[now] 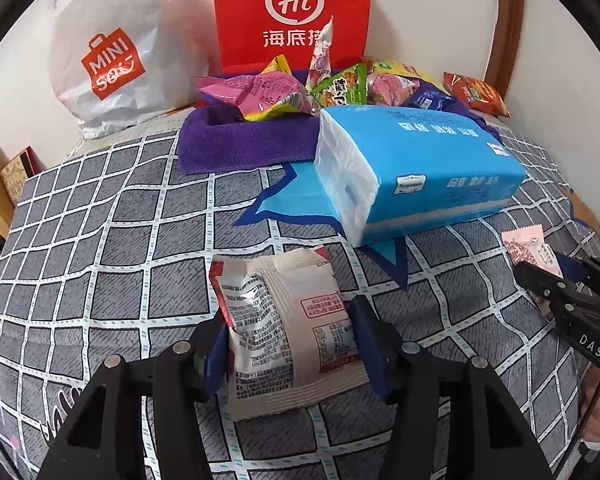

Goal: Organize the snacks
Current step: 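Carry the white-and-red packet and pink pastry packet in both tools over the purple towel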

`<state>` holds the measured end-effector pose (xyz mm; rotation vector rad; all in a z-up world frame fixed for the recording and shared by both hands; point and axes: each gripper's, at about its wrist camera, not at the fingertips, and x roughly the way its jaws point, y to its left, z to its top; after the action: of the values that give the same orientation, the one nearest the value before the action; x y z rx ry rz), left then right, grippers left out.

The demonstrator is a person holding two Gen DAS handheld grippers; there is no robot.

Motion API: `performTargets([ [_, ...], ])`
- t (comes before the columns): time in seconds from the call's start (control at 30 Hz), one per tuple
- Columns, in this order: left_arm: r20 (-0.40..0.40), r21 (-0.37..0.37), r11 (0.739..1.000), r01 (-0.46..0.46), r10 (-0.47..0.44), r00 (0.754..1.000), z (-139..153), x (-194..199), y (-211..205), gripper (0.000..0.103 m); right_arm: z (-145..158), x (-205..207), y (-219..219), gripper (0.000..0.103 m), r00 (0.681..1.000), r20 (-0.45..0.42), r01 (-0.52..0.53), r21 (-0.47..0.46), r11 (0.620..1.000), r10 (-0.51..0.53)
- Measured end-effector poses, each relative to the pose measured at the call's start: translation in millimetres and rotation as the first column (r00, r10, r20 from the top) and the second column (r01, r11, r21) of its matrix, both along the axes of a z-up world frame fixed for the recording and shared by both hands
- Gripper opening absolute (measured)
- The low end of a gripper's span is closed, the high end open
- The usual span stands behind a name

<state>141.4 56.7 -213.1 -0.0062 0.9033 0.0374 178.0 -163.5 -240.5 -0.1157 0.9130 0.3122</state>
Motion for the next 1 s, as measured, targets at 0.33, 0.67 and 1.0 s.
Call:
performTargets([
  [0.33, 0.005, -0.011, 1.000, -0.005, 0.005, 1.000, 0.7, -0.6, 2.6, 0.050, -0.4, 0.1, -0.2, 0.042, 1.000, 0.001, 0.000, 0.000, 1.000, 0.000],
  [0.67, -0.036, -0.090, 0.996, -0.009, 0.005, 0.999, 16.2, -13.5, 6.4, 0.046, 7.9, -7.0, -5.1, 0.036, 1.000, -0.003, -0.010, 0.025, 1.000, 0.010],
  [1.0, 0.013, -0.139, 0.990, -0.003, 0.004, 1.000, 68.0, -30.1, 9.4, 0.046, 64.7, -28.5, -2.3, 0.036, 0.997, 0.054, -0.056, 0.084, 0.995, 0.051],
])
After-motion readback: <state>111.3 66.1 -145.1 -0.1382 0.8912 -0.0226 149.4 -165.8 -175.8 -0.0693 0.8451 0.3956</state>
